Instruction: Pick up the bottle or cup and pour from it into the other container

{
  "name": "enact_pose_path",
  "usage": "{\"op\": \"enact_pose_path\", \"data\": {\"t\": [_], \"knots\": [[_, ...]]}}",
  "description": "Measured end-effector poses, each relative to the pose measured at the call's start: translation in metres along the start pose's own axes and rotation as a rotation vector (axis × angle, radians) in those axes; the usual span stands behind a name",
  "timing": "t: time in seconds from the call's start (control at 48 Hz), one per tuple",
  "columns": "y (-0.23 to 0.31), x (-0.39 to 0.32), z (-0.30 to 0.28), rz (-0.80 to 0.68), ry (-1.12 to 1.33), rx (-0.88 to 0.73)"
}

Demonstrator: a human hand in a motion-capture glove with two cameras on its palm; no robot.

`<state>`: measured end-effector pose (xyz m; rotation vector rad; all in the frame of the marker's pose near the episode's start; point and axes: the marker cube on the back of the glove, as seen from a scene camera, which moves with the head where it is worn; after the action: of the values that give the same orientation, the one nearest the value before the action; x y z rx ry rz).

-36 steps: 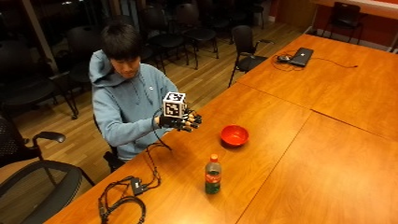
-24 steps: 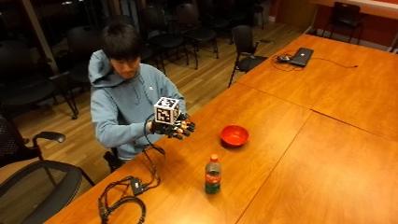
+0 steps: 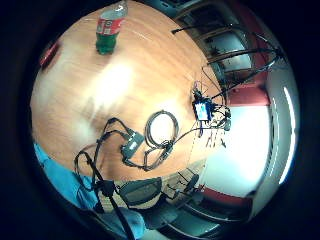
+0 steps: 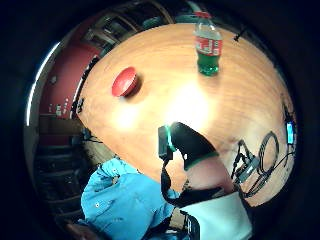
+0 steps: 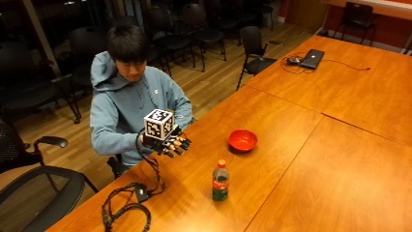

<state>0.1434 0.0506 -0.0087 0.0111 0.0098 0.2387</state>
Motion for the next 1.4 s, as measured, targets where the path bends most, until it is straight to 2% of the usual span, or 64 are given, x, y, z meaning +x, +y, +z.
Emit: {"op": "enact_pose_path", "data": {"t": [0.25,0.604,0.75,0.958,1.396], "knots": [[0.008,0.038,0.014,0.061,-0.043,0.052],[-0.013,0.085,0.048,0.117,-0.227,0.302],[-0.033,0.091,0.057,0.121,-0.394,0.367],[-0.066,0.09,0.074,0.097,-0.603,0.404],[-0.152,0.057,0.112,0.034,-1.041,0.347]]}}
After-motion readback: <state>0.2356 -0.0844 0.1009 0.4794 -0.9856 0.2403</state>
